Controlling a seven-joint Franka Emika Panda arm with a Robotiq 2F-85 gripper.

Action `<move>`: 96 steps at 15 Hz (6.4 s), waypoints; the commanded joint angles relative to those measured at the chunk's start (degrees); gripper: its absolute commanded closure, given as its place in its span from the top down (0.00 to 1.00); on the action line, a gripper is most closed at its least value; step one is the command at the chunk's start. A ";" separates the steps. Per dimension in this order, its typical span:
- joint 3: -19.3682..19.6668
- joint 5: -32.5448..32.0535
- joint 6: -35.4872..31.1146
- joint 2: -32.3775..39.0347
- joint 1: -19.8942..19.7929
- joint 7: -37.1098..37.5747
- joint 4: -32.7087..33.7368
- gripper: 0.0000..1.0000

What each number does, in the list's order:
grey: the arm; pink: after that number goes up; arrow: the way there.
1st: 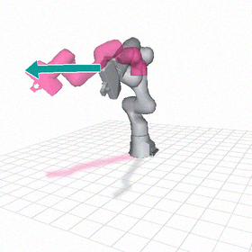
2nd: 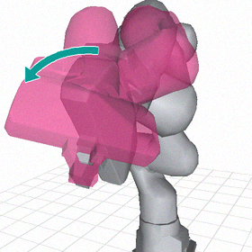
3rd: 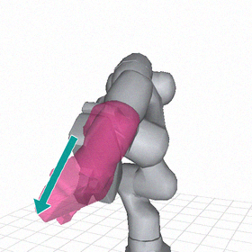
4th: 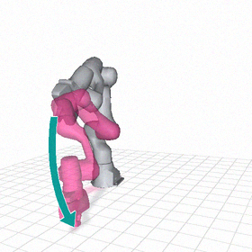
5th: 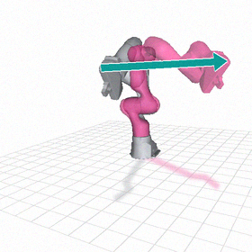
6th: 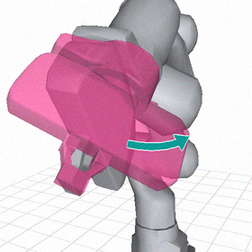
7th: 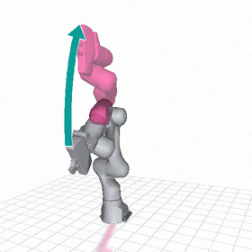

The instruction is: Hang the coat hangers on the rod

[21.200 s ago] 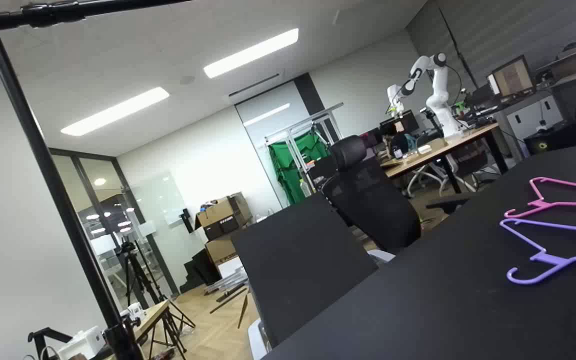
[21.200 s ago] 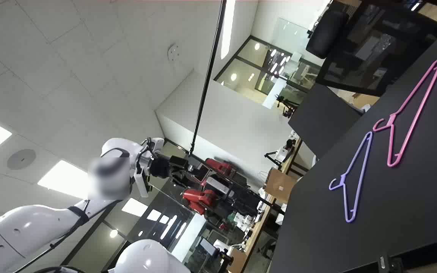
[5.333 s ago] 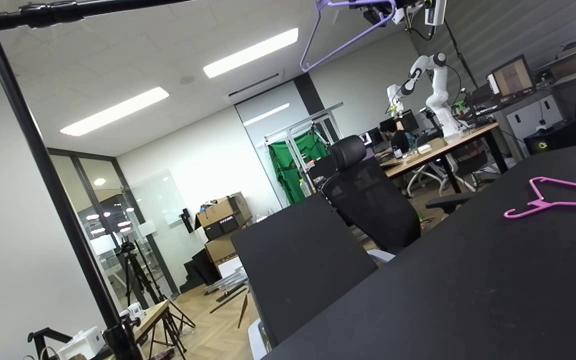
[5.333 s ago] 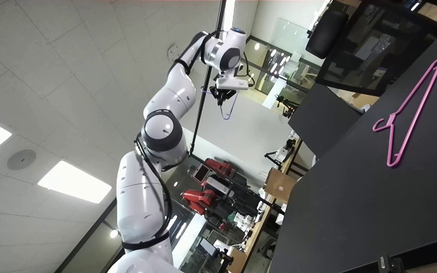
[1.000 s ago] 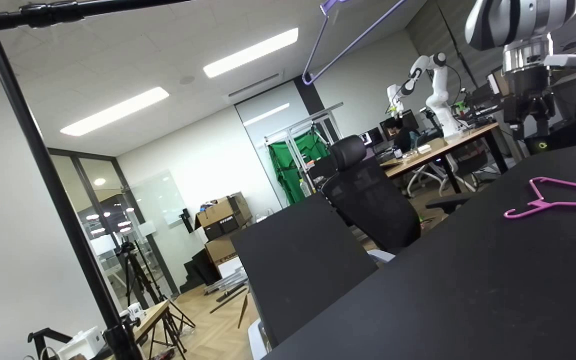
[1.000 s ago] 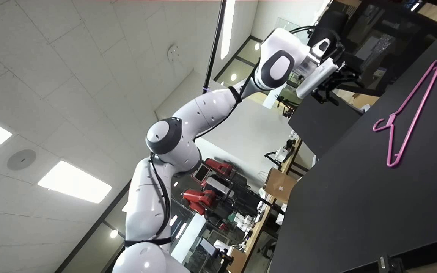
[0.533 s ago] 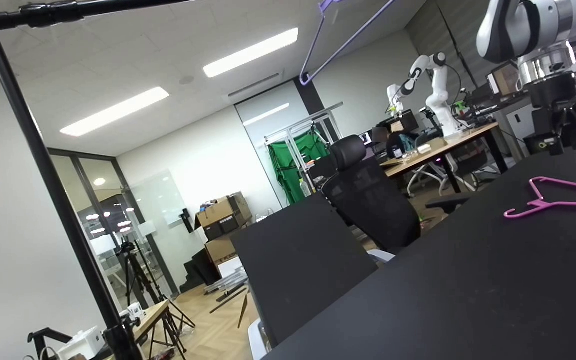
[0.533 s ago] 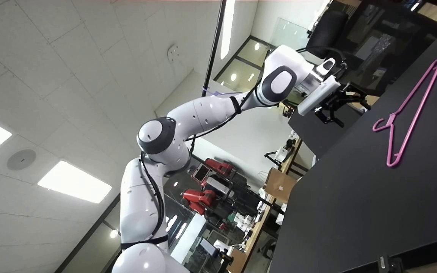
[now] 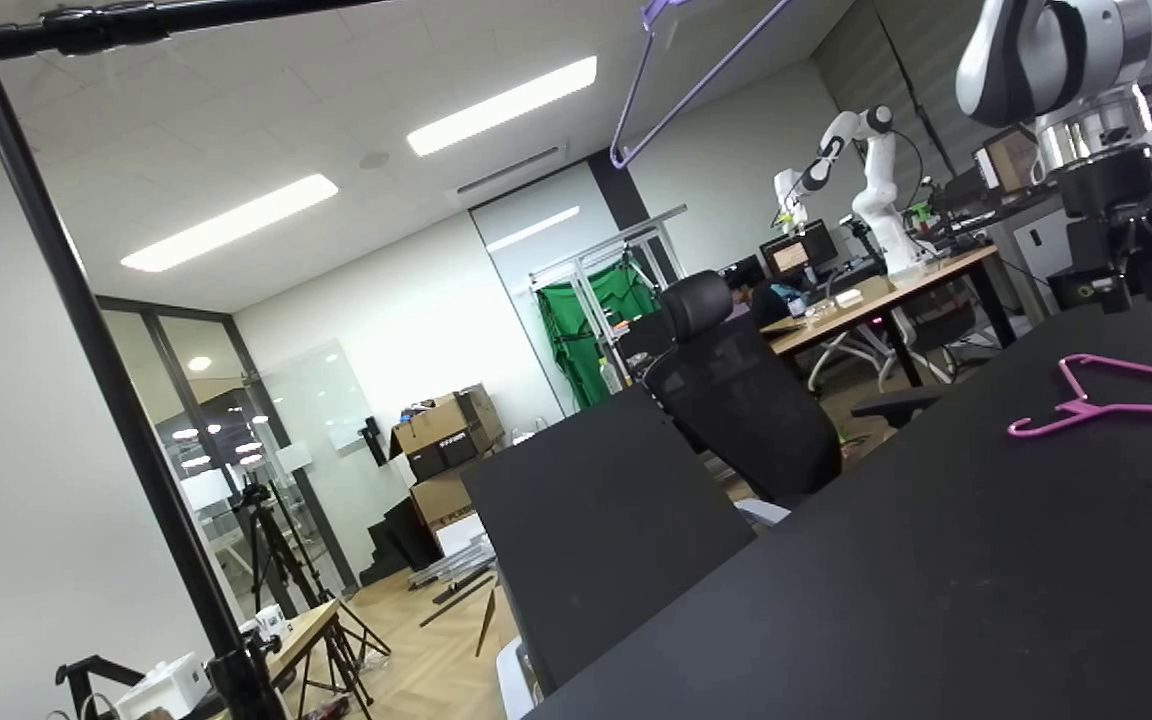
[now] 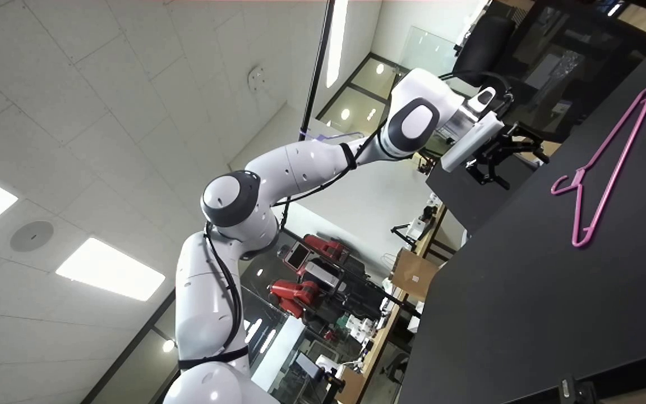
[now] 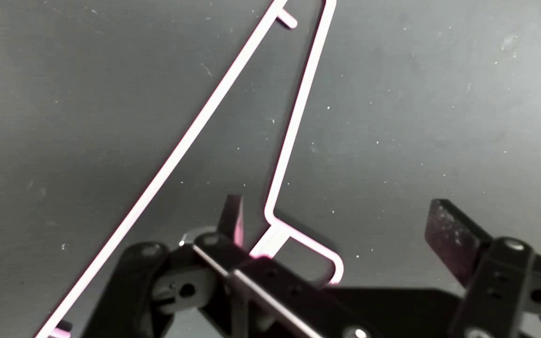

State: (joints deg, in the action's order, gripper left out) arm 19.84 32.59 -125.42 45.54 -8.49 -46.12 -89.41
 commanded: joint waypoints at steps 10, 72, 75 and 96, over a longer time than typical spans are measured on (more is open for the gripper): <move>-14.79 -15.00 -12.18 4.07 -10.84 16.23 -2.40 1.00; -21.98 -5.33 -21.79 3.71 -10.71 7.31 -3.06 1.00; -20.64 -10.88 -28.07 3.85 -8.05 14.81 -6.74 1.00; -23.07 -26.82 -26.17 2.39 -9.68 25.40 -10.65 0.02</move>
State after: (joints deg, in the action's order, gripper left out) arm 1.62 5.41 -155.37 50.62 -13.31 -17.78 -98.93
